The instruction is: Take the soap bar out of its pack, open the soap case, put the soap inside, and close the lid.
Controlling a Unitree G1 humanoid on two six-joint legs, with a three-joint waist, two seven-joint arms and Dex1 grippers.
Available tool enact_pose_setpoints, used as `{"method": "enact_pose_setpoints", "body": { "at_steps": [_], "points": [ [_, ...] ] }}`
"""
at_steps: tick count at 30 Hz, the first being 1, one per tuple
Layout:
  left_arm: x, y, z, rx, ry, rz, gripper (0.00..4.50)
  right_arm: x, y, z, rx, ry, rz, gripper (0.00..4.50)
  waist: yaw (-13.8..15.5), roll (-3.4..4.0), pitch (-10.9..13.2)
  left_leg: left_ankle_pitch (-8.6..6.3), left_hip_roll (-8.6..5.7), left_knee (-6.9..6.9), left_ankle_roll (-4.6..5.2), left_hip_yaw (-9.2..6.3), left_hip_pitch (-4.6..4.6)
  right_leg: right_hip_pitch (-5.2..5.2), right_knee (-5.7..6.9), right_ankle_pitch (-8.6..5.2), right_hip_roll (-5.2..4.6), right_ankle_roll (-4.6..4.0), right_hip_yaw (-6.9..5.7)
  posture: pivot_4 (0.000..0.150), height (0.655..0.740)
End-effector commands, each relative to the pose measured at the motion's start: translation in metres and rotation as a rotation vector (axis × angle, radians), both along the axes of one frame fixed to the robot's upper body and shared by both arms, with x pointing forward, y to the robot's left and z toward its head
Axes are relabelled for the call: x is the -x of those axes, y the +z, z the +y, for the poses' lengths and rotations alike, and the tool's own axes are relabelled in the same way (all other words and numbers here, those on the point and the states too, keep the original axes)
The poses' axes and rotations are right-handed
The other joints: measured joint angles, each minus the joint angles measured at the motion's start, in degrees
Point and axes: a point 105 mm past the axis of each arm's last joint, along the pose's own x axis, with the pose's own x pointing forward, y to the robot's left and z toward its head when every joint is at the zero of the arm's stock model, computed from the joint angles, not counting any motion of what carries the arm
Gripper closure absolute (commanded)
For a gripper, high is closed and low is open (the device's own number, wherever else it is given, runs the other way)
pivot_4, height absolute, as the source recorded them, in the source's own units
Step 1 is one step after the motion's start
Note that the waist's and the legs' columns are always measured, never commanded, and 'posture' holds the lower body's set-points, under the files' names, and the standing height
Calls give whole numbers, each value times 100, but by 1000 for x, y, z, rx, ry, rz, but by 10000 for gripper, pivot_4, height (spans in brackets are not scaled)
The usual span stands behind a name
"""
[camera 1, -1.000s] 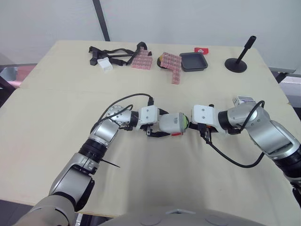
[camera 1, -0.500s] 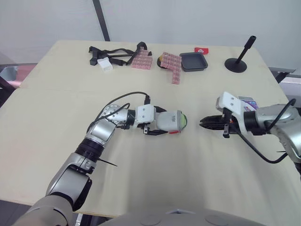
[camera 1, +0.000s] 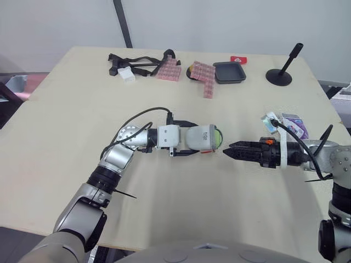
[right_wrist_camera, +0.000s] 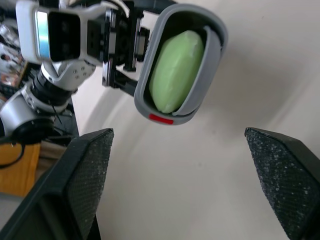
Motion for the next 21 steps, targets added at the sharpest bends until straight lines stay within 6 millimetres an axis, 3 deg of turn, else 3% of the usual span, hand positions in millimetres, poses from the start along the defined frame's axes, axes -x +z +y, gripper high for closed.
{"method": "enact_pose_setpoints", "body": {
  "at_steps": [1,9,21],
  "points": [
    [4,18,-3,71,-7,-69,10662,3,8,1,-69,2,-8,134,7,0,0,0,0,0,0,0,-1,0,0,0,0,0,-1,1500,7400],
    [5,21,-7,92,-2,-91,10662,2,-1,14,-42,-21,2,134,4,1,0,0,-11,-1,-1,2,-5,-3,-2,0,0,1,-1,1500,7400],
    [13,17,-13,71,-52,-111,10662,-2,6,32,-83,8,-8,134,-1,2,0,0,-18,-2,-2,2,-5,-3,-4,0,1,2,-2,1500,7400]
  ]
}}
